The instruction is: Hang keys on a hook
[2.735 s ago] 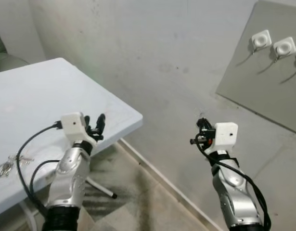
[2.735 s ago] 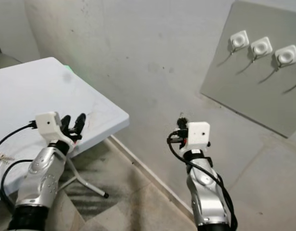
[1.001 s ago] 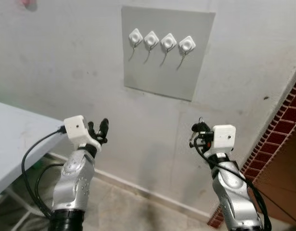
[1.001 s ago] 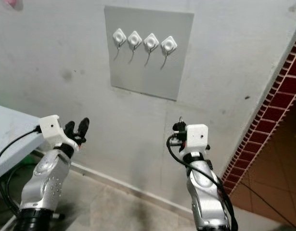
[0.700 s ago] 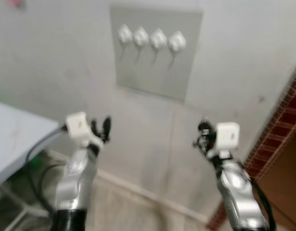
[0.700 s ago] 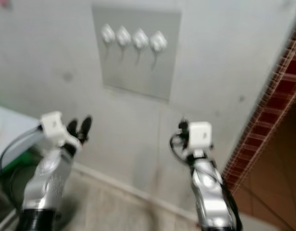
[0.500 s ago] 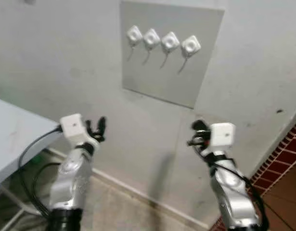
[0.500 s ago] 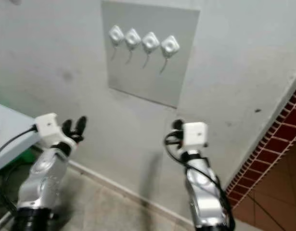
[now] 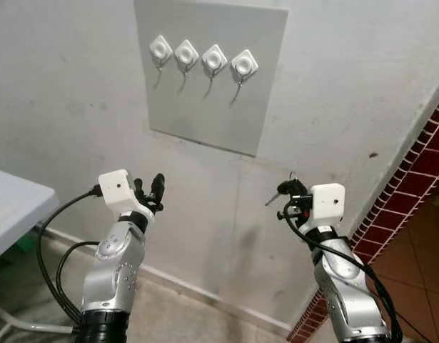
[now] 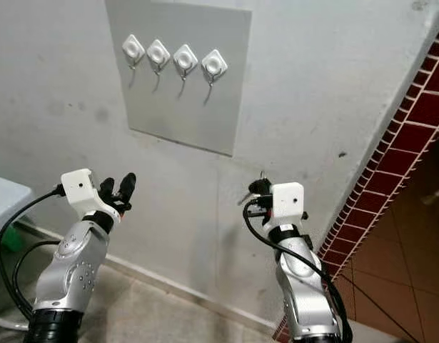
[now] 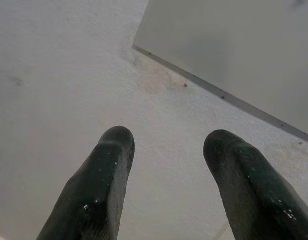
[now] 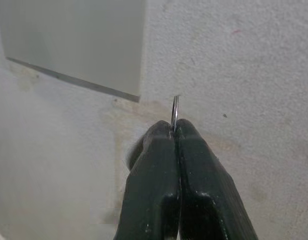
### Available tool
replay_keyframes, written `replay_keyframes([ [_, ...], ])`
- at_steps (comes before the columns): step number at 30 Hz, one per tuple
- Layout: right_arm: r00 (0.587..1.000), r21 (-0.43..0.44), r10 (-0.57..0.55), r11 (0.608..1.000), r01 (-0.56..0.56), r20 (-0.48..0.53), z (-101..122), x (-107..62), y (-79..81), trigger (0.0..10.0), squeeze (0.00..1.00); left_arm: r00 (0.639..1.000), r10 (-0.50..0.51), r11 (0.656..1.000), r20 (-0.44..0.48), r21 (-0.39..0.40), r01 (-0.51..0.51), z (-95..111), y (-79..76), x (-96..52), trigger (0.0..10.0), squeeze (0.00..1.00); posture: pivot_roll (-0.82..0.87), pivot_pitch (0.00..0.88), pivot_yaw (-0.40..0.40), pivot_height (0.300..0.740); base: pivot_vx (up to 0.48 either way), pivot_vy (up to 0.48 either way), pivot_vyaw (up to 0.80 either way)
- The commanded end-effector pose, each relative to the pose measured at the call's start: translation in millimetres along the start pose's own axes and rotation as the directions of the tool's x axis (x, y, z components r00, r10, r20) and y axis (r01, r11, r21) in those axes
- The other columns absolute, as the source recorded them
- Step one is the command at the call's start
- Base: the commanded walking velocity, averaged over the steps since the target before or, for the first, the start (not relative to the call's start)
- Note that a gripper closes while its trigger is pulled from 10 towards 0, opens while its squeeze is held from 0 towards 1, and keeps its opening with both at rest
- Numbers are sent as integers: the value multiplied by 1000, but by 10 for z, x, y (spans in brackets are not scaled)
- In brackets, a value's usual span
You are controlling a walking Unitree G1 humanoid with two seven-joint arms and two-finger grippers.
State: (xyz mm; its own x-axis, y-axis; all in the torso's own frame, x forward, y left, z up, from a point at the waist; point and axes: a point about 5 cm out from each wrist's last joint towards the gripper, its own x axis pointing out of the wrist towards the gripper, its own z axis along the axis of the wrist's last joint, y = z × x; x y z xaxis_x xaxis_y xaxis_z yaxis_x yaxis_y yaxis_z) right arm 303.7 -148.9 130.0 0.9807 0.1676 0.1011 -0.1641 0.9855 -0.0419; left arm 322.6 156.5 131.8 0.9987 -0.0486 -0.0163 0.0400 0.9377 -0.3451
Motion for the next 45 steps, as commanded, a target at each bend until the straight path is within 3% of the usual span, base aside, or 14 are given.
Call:
replay_keyframes([
  [1, 1000, 1, 7, 1000, -7, 24, 67, 12, -6, 10000, 0, 1000, -12, 1000, 13, -15, 12, 46, -12, 0, 10000, 0, 182, 0, -24, 736, 0, 0, 0],
  [25, 1000, 8, 14, 1000, -15, 17, 56, -25, 22, 10000, 0, 1000, -5, 1000, -6, -15, 5, 30, 6, -9, 10000, 0, 181, 0, -25, 736, 0, 427, 0],
  [27, 1000, 8, 14, 1000, -15, 15, 54, -28, 27, 10000, 0, 1000, -5, 1000, -11, 23, 5, 32, 5, -9, 10000, 0, 181, 0, -24, 736, 0, 0, 0],
  [39, 1000, 12, 15, 1000, -15, 14, 58, -34, 36, 10000, 0, 998, -67, 996, -7, 62, 67, 51, -48, -26, 10000, 0, 180, 0, -22, 736, 0, 0, 0],
  [45, 1000, 17, 15, 1000, -16, 11, 53, -39, 52, 10000, 0, 995, -103, 992, -1, 67, 103, 79, -65, -33, 10000, 0, 181, 0, -17, 736, 354, 0, 0],
])
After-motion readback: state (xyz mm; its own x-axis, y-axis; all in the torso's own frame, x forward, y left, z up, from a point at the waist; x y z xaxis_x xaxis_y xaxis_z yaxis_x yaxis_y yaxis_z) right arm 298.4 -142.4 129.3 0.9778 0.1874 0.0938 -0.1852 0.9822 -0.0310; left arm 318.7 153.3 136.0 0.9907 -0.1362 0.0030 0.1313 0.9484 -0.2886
